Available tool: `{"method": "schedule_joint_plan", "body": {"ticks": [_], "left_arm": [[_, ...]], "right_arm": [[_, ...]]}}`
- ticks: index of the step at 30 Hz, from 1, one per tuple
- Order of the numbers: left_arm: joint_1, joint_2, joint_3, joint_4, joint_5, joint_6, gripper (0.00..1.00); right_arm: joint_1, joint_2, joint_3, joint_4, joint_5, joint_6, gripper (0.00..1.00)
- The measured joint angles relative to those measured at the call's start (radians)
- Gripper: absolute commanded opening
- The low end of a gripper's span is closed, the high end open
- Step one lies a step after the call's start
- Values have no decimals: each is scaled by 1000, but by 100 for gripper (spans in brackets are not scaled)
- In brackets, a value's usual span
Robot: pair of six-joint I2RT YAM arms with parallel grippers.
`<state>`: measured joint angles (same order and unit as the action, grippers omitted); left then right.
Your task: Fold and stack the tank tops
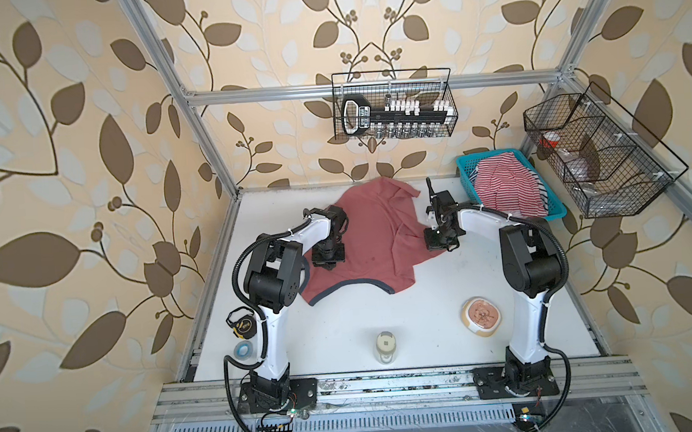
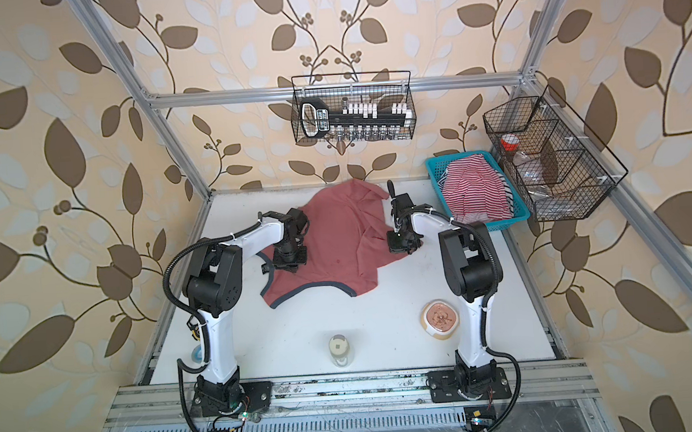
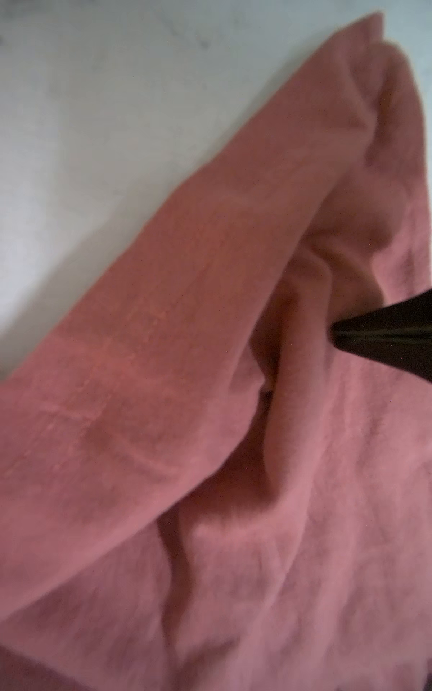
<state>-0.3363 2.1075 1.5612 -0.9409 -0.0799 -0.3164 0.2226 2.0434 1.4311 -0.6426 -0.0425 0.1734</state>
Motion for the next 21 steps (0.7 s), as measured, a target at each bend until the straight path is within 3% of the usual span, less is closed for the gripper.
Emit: {"method": "schedule_joint_plan", "body": {"ticks": [10,21], "left_arm": [[110,124,177,-110,-201,19,0],[207,360,603,-230,-290,109,0]], "right_arm": [[13,-89,-121,-17,113,-6,0],[53,-192,-256,-70,142,28,0]]}}
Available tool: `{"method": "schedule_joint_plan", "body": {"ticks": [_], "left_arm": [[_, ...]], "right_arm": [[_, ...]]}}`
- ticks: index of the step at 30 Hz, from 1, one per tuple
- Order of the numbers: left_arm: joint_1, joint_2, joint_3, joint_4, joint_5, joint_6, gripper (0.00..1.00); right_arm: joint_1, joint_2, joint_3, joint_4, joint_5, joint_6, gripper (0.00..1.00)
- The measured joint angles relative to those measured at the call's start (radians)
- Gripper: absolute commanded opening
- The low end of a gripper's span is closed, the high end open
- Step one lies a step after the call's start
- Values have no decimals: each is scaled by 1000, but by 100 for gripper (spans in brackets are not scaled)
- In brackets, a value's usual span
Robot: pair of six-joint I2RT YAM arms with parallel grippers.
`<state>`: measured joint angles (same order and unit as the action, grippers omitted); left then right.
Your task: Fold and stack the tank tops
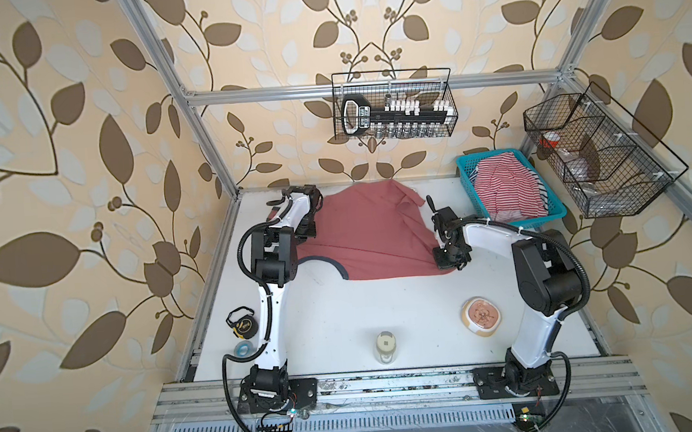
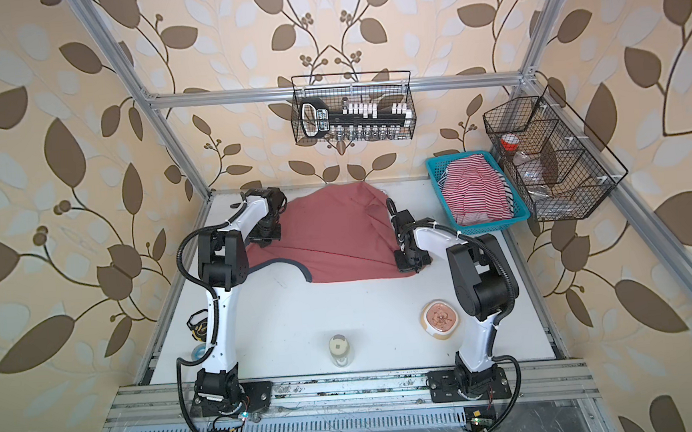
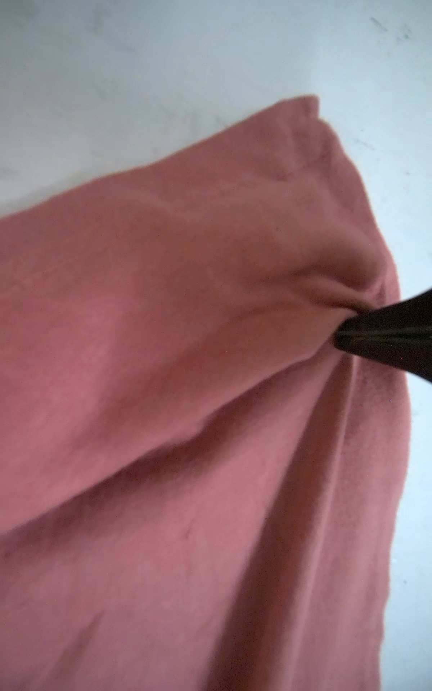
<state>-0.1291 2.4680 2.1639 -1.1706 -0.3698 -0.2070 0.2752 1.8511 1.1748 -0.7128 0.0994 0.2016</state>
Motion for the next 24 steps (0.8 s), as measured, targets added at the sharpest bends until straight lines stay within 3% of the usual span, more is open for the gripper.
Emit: {"method": "schedule_joint_plan", "body": {"ticks": [6,12,18,21,24], "left_arm": [[0,8,16,-8,-9,30,0],[0,-9,5,-6,-6,29,0],[-23,-200,-123,43,19,17,0],[-76,-311,-162,59,39,12,0],[-154,-372,-196,97,86,5,0]], "right_arm": [[37,-30,-35,-16,-60,23,3],[85,-100,-42,-12,-266,43,17],[-16,-174,82,-8,-374,47,21],[-74,-151,189,-13,-384,37,30],[-109,-93,287,-13,-388,27,32]]}}
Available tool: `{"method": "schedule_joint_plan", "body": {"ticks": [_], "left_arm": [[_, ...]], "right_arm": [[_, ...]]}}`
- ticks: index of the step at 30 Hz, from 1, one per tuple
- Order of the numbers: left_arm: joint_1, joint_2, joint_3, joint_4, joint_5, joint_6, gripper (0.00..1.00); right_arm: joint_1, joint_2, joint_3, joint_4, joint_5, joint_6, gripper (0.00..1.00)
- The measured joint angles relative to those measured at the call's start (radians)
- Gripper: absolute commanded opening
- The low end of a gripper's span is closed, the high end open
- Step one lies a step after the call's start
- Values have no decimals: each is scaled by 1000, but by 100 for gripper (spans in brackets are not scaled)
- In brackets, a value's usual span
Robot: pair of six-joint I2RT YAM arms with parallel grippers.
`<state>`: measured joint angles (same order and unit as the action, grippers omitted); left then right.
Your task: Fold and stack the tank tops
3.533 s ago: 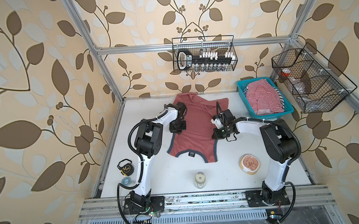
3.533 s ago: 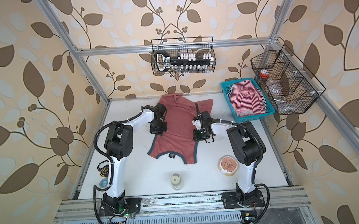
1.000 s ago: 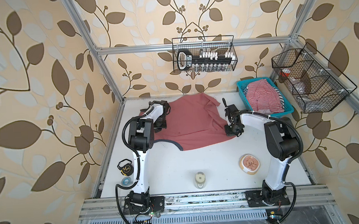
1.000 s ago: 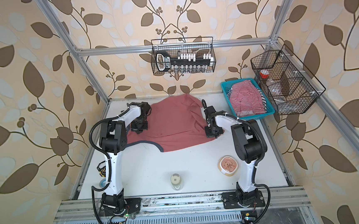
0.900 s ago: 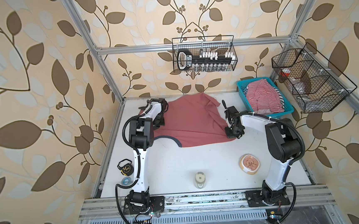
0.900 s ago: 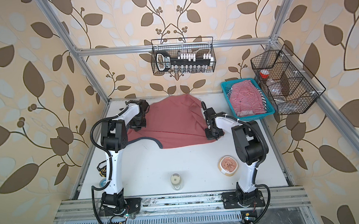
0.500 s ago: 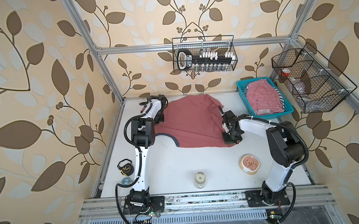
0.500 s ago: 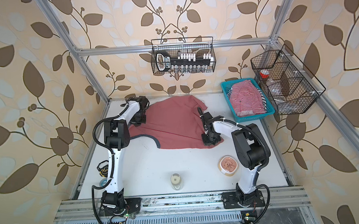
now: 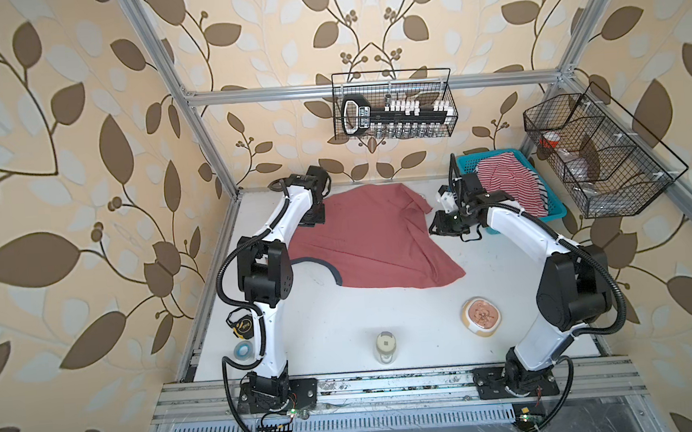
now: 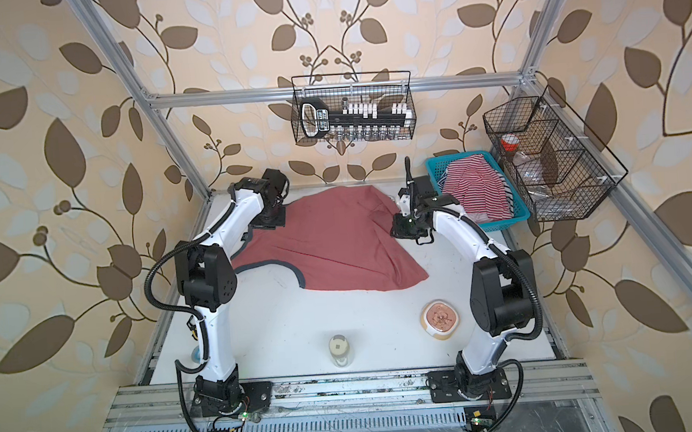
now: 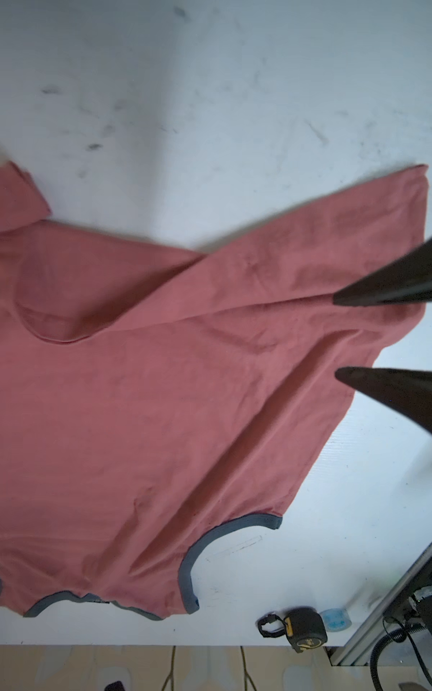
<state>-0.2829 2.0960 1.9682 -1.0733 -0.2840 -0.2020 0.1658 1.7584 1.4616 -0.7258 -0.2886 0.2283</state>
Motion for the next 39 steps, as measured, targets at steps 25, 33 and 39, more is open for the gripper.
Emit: {"method": "schedule_joint_plan", "body": {"ticks": [25,33,39], "left_arm": [[-111,70,-310,138,258,-78,0],[-111,65,-318,145,257,-90,0],[-111,65,-319,146,257,-92,0]], "right_arm": [[-155,637,588,101,-124,137,36],[-155,682,607,100,-148,157,35],[-155,682,608,85,-108,150,36]]}}
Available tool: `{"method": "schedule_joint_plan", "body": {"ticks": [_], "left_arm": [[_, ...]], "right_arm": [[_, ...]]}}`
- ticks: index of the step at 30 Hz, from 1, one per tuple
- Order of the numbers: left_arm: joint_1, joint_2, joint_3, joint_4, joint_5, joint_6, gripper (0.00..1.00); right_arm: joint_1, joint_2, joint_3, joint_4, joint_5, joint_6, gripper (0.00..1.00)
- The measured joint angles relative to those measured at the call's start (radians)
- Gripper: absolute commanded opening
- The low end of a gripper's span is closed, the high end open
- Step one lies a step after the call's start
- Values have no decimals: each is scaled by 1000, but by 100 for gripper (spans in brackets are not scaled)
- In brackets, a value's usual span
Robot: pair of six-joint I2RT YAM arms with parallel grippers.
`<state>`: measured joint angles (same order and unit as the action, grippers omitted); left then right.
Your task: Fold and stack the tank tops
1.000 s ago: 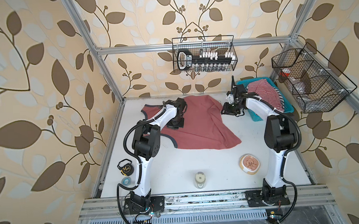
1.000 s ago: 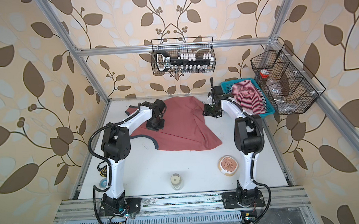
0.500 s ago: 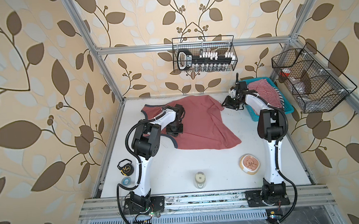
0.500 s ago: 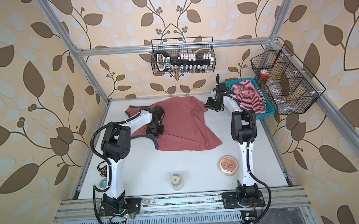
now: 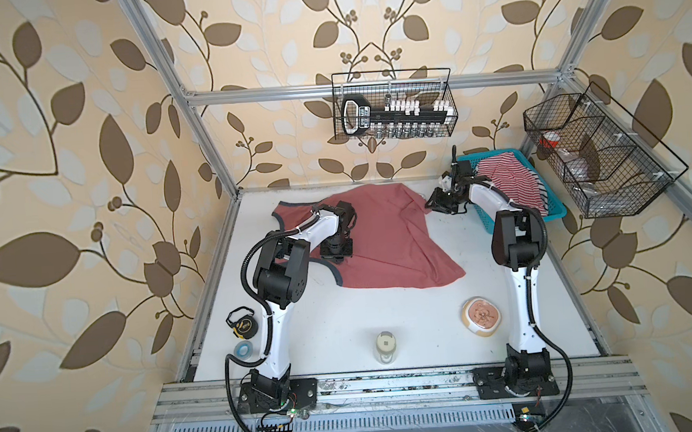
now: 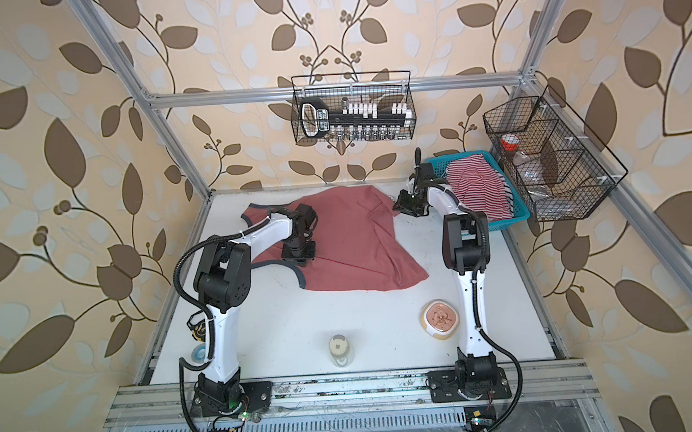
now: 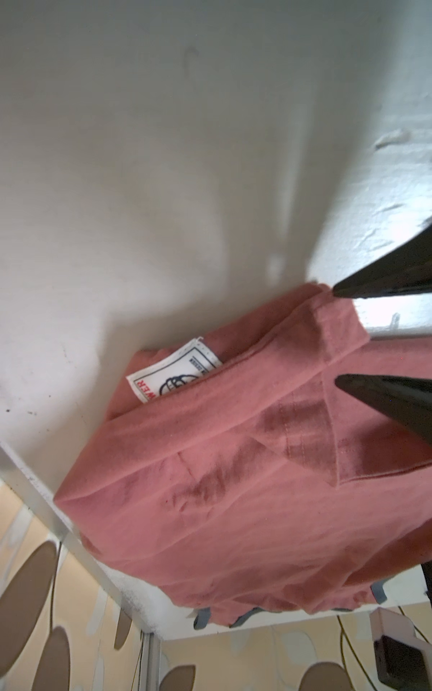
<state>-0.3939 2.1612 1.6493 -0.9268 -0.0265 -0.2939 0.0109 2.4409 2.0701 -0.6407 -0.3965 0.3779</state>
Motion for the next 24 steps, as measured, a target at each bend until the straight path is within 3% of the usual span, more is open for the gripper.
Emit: {"method": "schedule_joint_plan", "body": {"ticks": [7,12,24], "left_arm": [[0,-4,-7,7,0,-2,0],[0,-6,-11,11,0,-2,0],[0,-6,-11,11,0,-2,0]], "right_arm": [[0,3,10,-11,27,-5,35],[-1,14,32,-2,20,2,25],[-7,33,51,-8,11,-1,34]]}}
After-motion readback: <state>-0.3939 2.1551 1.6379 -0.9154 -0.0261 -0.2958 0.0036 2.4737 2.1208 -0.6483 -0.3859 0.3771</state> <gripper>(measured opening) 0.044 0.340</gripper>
